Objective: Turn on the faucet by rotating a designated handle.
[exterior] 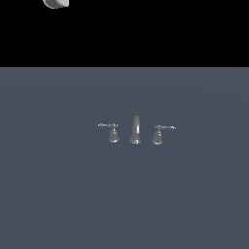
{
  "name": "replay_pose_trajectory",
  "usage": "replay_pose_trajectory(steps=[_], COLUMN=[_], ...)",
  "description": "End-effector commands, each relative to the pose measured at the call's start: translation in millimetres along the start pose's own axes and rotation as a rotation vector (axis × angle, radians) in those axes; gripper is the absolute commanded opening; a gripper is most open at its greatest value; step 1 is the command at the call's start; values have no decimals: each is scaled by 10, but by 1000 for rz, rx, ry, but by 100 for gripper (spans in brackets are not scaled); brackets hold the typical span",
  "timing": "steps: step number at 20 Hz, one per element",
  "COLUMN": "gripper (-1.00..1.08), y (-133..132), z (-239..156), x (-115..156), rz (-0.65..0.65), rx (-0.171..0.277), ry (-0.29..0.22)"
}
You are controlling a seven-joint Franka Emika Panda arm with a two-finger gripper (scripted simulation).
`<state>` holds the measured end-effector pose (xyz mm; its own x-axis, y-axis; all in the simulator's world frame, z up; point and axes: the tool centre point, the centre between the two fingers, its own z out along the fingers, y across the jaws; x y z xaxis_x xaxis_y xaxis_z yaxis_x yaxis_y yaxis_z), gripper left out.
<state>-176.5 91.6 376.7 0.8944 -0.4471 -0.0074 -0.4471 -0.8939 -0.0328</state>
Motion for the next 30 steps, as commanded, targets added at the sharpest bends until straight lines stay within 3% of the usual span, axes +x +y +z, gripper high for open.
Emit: replay_pose_trajectory(steps=[1, 15, 30], gripper=[-100, -100, -100], y=[-106, -588, -895], z=[145, 899, 1629], x=[64, 517, 1090], rz=[57, 348, 633], rx=[0, 0, -5], ry=[1, 4, 10])
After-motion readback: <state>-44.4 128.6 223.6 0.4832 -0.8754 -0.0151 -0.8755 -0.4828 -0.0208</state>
